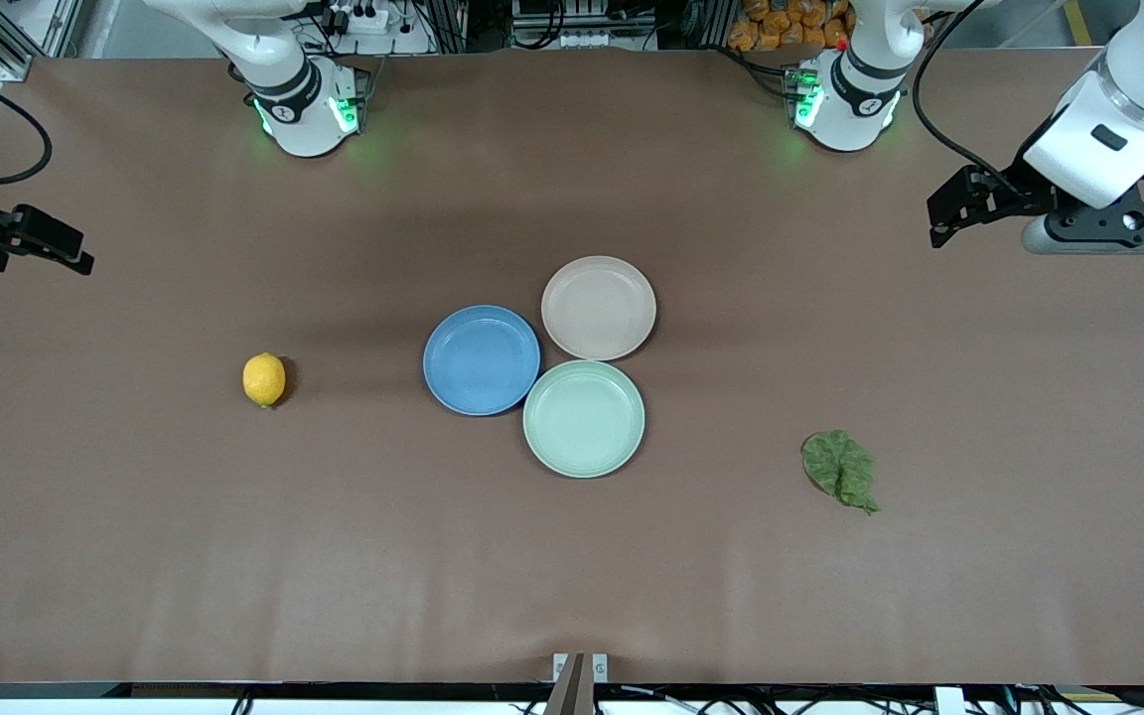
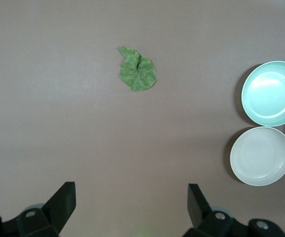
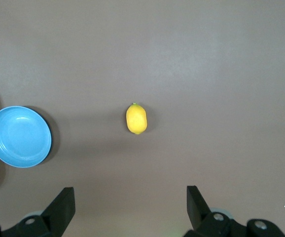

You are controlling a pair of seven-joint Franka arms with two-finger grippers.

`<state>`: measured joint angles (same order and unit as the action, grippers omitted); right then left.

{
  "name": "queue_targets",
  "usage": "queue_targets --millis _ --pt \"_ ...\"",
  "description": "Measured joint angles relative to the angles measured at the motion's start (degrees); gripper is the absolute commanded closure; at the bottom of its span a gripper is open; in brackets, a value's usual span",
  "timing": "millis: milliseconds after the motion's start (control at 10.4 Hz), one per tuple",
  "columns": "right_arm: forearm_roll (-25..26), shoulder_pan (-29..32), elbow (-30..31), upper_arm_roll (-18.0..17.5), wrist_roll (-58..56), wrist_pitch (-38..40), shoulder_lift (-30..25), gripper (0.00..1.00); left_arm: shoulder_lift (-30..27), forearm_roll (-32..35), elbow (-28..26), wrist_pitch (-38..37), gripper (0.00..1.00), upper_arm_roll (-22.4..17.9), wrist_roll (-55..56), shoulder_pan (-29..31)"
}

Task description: Pick lemon and lettuce from blue and beige plates

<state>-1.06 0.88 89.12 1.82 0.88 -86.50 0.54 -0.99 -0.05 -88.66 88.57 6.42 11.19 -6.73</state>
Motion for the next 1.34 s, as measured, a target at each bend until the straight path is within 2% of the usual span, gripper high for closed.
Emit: queue_targets --millis 1342 --pt "-0.1 0.0 0.0 -0.12 -0.02 1.61 0.06 0.0 0.0 0.0 0.4 0.0 0.0 0.0 0.0 0.02"
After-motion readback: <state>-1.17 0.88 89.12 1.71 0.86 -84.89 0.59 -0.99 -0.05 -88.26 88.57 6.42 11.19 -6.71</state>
